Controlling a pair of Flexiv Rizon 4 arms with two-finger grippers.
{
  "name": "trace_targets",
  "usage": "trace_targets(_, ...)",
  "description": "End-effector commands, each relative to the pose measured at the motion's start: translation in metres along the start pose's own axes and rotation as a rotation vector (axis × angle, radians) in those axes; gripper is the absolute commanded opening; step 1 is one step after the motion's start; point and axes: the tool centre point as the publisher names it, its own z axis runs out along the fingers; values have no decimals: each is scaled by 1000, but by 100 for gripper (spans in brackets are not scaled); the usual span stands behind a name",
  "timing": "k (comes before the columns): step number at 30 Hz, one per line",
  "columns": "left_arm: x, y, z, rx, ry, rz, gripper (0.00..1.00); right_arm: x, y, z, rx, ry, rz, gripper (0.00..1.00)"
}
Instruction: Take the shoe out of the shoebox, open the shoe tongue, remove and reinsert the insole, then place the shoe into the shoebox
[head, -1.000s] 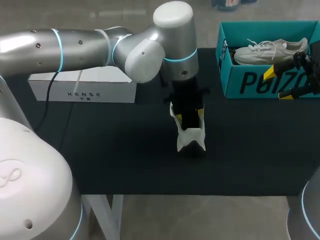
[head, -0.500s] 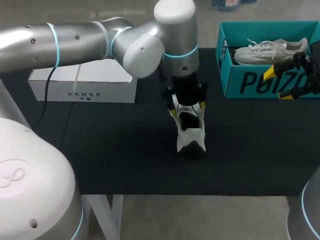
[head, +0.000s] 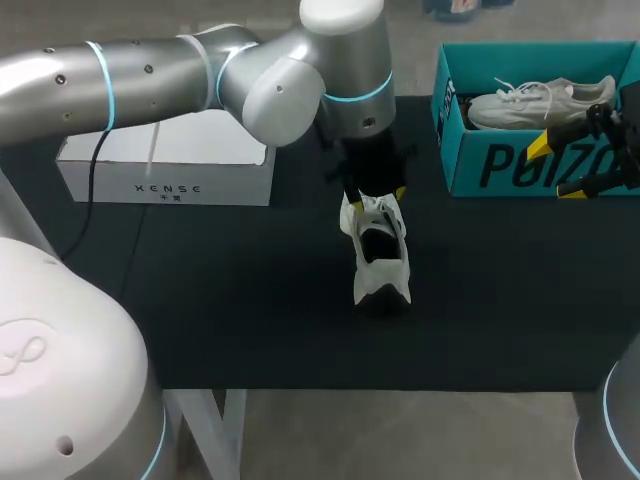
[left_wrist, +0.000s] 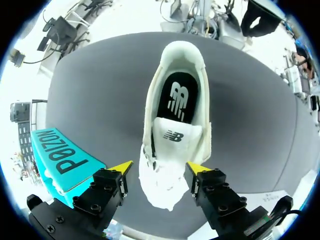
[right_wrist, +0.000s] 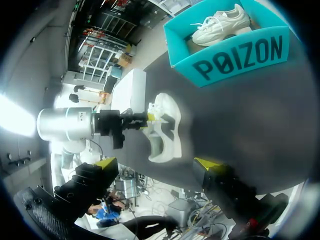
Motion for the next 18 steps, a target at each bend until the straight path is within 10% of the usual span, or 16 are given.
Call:
trace_targets(1,5,-5,5,3,-4,3,0,0,0,0,0,-3,2,100)
trace_targets(18,19,-30,13,14,13,-2,0,0,0,0,0,-3,2,100)
